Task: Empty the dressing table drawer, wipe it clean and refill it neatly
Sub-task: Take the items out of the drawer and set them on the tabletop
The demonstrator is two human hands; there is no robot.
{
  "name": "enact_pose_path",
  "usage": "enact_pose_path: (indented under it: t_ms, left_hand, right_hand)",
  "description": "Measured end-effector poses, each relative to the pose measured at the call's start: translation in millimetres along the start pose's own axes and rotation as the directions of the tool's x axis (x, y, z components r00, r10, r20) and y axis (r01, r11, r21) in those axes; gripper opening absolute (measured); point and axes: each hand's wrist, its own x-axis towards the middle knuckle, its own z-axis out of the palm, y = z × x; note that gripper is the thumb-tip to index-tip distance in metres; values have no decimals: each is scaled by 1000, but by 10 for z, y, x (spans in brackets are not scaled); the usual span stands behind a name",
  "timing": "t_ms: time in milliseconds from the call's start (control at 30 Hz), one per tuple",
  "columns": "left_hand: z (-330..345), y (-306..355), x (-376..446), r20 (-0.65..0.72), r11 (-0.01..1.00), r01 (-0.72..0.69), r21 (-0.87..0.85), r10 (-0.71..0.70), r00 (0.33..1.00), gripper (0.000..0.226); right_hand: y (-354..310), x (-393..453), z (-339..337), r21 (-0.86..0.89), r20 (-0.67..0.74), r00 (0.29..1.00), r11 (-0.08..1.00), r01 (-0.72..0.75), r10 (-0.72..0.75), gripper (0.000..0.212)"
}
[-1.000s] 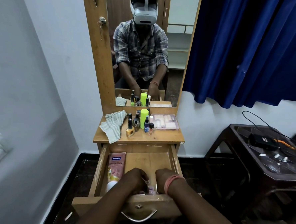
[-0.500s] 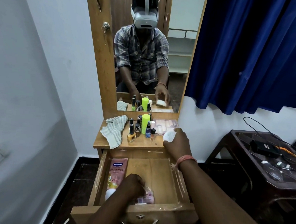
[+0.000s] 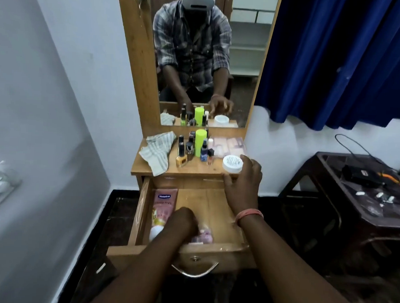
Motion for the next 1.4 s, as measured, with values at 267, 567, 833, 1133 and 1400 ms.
enact_pose_path:
  t_ms: [267,567,833,1133,1400]
  left_hand:
    - [24,53,-53,-55,993,66,98,-61,997,23]
    - [-5,8,-89,-188,992,14,-124,-37,982,26]
    - [1,9,-111,-139,981,-13,-194,-15,990,29]
    - [-62,39,-148,195,932,58,-357,14,981,40]
    - [-100,92,-119,300,994,-74,-78,95,949,41]
  right_hand:
    - [-39,-574,152,-278,810,566,951,136,156,25]
    - [-55,-518,155,-312,735,647,949,53,205,20]
    - [-345,146,-251,575,549,759,500,-647,350,7]
    - [-524,671,77,-144,118,972,972,-186,203,15]
    - [-477,831,266,-308,162,978,948,-79,134,20]
